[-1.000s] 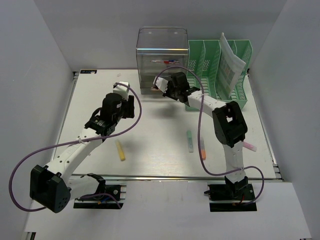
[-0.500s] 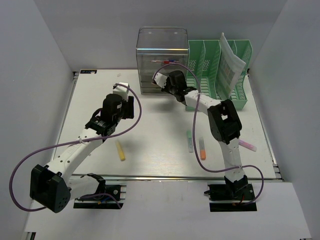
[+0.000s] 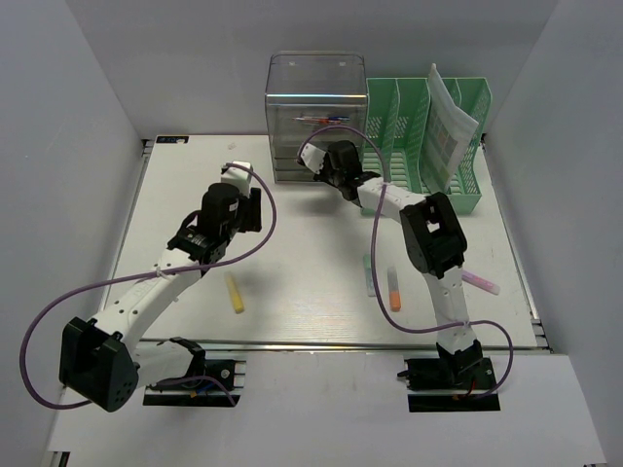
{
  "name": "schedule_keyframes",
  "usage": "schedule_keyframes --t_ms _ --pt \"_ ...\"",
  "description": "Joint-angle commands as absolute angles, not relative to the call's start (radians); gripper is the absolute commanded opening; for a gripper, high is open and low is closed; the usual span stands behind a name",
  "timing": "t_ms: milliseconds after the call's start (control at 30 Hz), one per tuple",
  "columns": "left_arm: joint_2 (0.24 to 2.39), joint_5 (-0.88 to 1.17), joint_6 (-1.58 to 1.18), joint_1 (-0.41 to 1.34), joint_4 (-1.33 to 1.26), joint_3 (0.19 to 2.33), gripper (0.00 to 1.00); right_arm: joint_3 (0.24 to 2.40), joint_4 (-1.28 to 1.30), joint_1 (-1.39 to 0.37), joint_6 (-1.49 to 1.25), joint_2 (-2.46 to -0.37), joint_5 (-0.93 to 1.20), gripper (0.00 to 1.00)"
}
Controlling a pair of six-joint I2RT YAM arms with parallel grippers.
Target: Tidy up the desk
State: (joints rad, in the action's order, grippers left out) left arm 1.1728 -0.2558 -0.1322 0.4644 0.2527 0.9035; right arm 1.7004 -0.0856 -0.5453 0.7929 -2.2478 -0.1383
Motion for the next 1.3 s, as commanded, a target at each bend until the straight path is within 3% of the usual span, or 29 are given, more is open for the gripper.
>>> schedule_keyframes --t_ms 0,67,100,133,200,367,500,533,600,800,933,1067,1267 --pt "1.163 -0.262 -0.143 0.460 0.229 0.890 0.70 1.668 -0.111 -0.545 0.718 -2.136 -0.074 0.00" --pt "1.167 -0.256 -0.150 0.460 0.221 0.888 0.71 1.655 -0.068 -0.545 0.648 -2.108 -0.045 0.09" --pt "1.169 -0.250 -0.150 0.460 0.219 0.887 0.71 1.648 -0.052 -0.543 0.620 -2.086 -0.016 0.16" --pt "1.173 -0.241 -0.155 0.460 0.221 0.890 0.71 1.646 -0.038 -0.540 0.591 -2.077 -0.009 0.34" --pt "1.183 -0.229 -0.166 0.460 0.221 0.890 0.71 1.632 -0.006 -0.532 0.516 -2.056 0.055 0.44" --pt "1.206 -0.131 -0.228 0.442 0.184 0.867 0.68 1.574 0.035 -0.526 0.397 -1.988 0.126 0.48" --pt "1.245 0.082 -0.354 0.414 0.039 0.821 0.62 1.555 0.092 -0.506 0.295 -1.895 0.150 0.36" --pt "1.264 0.131 -0.388 0.401 0.008 0.813 0.60 1.555 0.132 -0.502 0.249 -1.876 0.159 0.19" --pt "1.319 0.244 -0.498 0.400 -0.139 0.799 0.58 1.543 0.162 -0.468 0.194 -1.794 0.207 0.00" --pt "1.472 0.230 -0.796 0.422 -0.594 0.746 0.48 1.428 0.250 -0.390 0.123 -1.565 0.238 0.00" --pt "1.707 0.158 -1.045 0.422 -0.783 0.761 0.40 1.319 0.221 -0.304 0.089 -1.438 0.235 0.00" --pt "1.902 0.075 -1.184 0.422 -1.029 0.816 0.39 1.224 0.186 -0.241 0.071 -1.322 0.285 0.00" --pt "2.123 0.034 -1.282 0.431 -1.109 0.956 0.40 1.163 0.152 -0.169 0.048 -1.241 0.348 0.00"
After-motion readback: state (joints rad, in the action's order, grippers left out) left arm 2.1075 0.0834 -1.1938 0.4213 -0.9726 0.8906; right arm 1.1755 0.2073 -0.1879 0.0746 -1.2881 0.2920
